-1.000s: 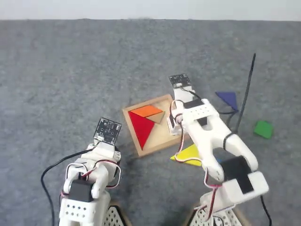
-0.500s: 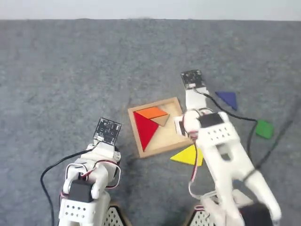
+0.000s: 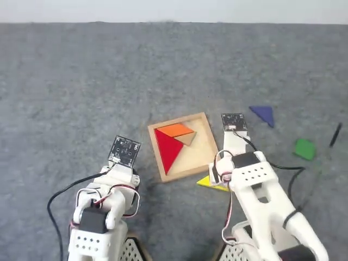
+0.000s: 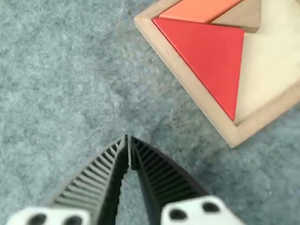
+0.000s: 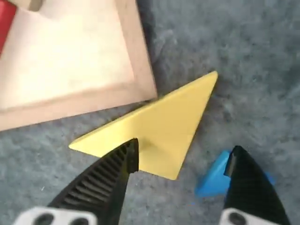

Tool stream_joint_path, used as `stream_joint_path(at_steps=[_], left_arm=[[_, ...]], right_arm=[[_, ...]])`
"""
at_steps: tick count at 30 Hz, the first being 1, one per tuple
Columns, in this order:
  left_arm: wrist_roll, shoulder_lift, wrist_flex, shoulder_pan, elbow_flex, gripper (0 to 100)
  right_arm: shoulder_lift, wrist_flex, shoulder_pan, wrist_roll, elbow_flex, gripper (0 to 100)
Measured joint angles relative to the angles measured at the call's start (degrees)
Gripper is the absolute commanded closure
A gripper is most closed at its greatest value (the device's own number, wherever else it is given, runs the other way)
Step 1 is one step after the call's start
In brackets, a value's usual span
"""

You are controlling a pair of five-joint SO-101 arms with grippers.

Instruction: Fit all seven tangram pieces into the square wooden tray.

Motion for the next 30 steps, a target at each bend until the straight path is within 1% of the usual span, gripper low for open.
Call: stream_joint_path(at_steps=[5, 13, 18, 25, 30], left_arm=[[0.0, 0.0, 0.0, 0.0, 0.0, 99], [0.0, 0.0, 0.0, 0.0, 0.0, 99], [0.0, 0.0, 0.0, 0.0, 0.0, 99], [0.0, 0.0, 0.0, 0.0, 0.0, 99], [0.0, 0.0, 0.0, 0.0, 0.0, 99]], right_arm=[[5.36, -3.16, 0.0, -0.18, -0.53, 69.3], [16.62, -3.43, -0.09, -0.18, -8.88, 69.4], [17.41, -3.43, -0.18, -0.18, -9.41, 75.2], [17.49, -3.87, -3.78, -0.26, -9.58, 73.9], [17.49, -5.8, -4.4, -2.64, -9.67, 74.2]])
